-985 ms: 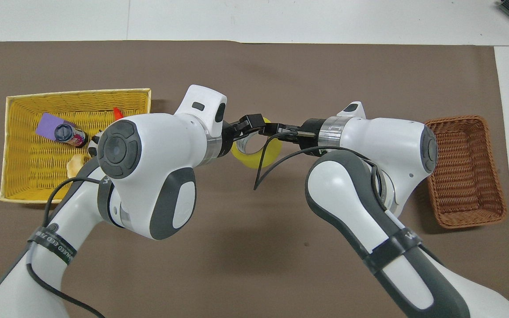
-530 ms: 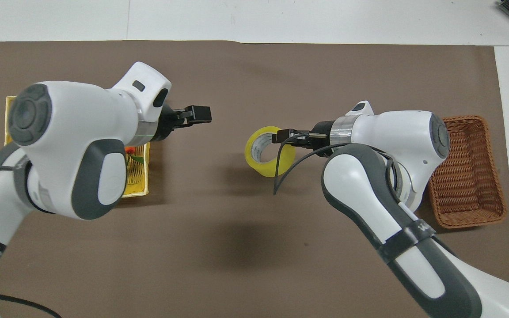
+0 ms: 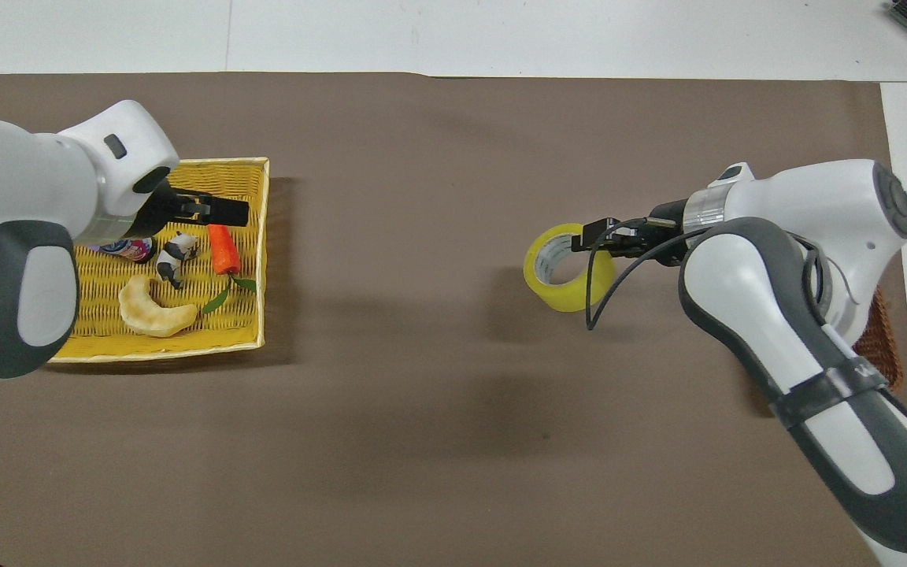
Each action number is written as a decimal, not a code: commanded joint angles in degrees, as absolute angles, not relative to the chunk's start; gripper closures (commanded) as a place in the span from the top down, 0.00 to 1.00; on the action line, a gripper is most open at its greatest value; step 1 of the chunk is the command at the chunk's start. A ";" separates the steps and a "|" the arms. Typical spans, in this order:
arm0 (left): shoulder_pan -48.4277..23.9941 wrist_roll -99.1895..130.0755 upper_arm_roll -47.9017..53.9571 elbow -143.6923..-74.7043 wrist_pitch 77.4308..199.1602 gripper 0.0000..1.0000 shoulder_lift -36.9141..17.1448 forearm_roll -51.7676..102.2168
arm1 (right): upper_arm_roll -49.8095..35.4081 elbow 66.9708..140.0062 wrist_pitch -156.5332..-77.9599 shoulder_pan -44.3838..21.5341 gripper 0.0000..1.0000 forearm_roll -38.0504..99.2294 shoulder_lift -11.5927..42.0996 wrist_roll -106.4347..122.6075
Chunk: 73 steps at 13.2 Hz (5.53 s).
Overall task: Move tape to another basket
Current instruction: 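Lower the tape into the wicker basket while the left gripper withdraws, then open the right gripper and raise it off the tape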
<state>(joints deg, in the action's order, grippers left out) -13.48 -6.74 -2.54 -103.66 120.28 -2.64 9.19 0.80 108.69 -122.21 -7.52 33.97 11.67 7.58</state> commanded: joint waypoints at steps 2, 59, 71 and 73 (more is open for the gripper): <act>-9.94 -10.27 -1.93 -96.18 108.05 1.00 -0.44 2.91 | 0.26 103.29 -111.30 -1.25 0.00 26.91 10.81 5.89; -4.04 -11.78 -2.37 -87.54 94.66 1.00 0.35 2.64 | -8.44 98.36 -106.80 9.40 1.00 -2.90 7.30 -8.17; -4.04 -11.78 -2.37 -87.63 94.66 1.00 0.35 2.64 | -8.17 83.84 -86.31 10.28 1.00 -1.50 5.72 -2.64; -4.04 -11.78 -2.37 -87.63 94.66 1.00 0.35 2.64 | -8.17 84.20 -86.31 10.28 1.00 -1.41 5.36 -2.72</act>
